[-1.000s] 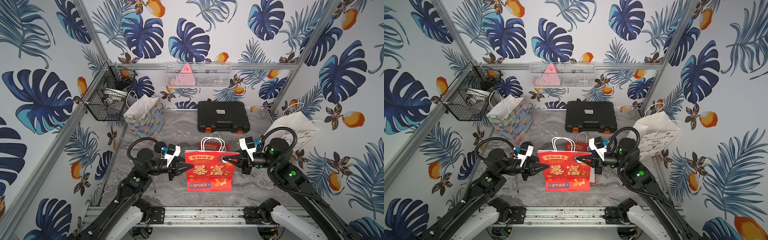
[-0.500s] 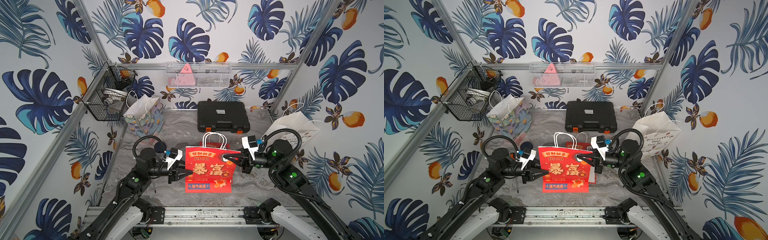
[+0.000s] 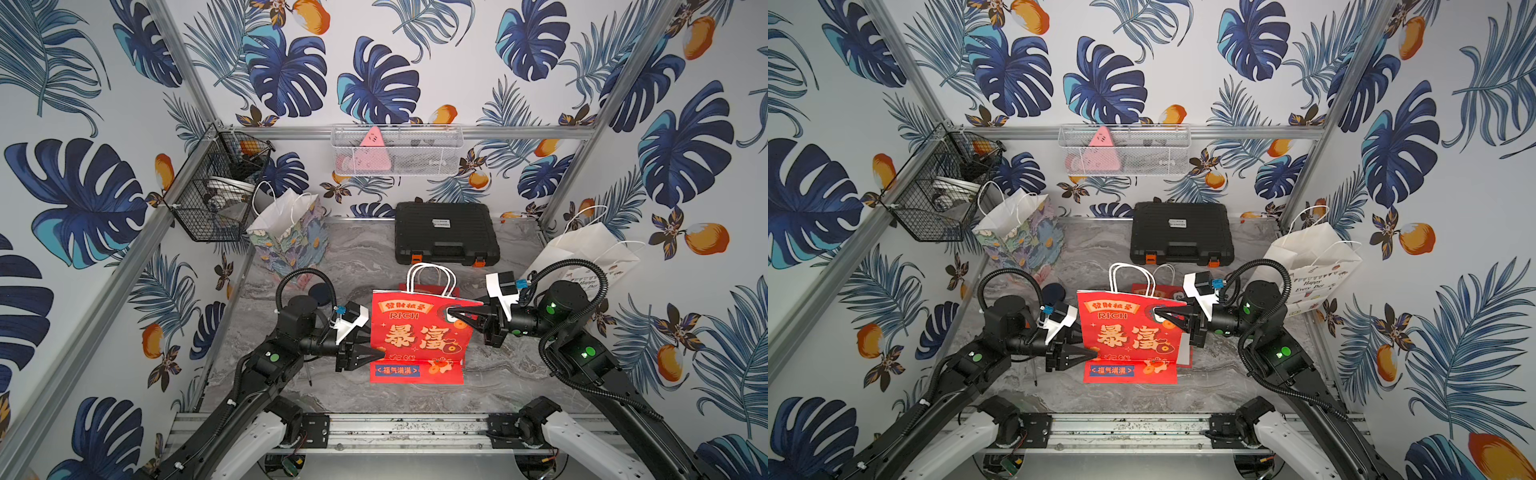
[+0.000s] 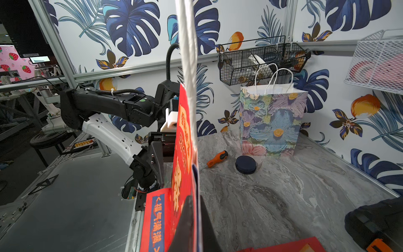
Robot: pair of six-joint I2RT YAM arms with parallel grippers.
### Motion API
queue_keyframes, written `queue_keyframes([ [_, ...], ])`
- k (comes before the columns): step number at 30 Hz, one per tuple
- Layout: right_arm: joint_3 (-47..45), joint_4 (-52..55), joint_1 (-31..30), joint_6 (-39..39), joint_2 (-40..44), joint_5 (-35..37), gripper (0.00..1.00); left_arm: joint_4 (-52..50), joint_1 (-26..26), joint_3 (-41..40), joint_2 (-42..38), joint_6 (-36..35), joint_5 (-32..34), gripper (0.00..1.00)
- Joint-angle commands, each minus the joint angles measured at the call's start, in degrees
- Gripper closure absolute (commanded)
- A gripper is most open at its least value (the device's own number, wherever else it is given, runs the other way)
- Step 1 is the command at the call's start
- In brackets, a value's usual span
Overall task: Put away the paper bag
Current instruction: Press the paper bag.
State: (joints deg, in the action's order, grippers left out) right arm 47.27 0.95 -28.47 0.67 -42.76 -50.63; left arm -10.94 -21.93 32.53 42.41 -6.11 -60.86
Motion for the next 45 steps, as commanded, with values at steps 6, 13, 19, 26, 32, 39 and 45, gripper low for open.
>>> queue_keyframes([
  [6, 0.1, -3.5, 0.0, -0.3, 0.1, 0.9, 1.0, -3.0, 0.0, 0.5, -0.4, -3.6, -3.7, 1.0],
  [13, 0.4, -3.3, 0.0, 0.0, 0.8, 1.7, 1.0, -3.2, 0.0, 0.2, -0.1, -2.6, -2.0, 0.57],
  [19, 0.3, -2.6, 0.0, 0.5, 0.8, 1.8, 1.0, -5.2, 0.0, 1.3, 0.9, -3.3, -2.7, 0.85],
  [26, 0.4, -0.4, 0.0, 2.1, 0.5, 1.8, 1.0, -1.8, 0.0, 2.9, 0.7, -0.2, -2.5, 0.91],
  [32, 1.0, 0.9, -0.3, 1.7, -2.3, -0.7, 1.0, 24.5, 0.0, -0.4, -0.1, 21.7, 6.2, 0.28],
  [39, 1.9, 1.2, -2.4, 2.1, -4.4, -0.4, 1.0, 24.1, 0.0, 3.8, 4.6, 22.6, 7.3, 0.72],
  [45, 1.9, 3.1, -2.6, 3.4, -4.4, 1.2, 0.98, 26.3, 0.0, 2.9, 3.3, 22.5, 7.5, 1.0],
])
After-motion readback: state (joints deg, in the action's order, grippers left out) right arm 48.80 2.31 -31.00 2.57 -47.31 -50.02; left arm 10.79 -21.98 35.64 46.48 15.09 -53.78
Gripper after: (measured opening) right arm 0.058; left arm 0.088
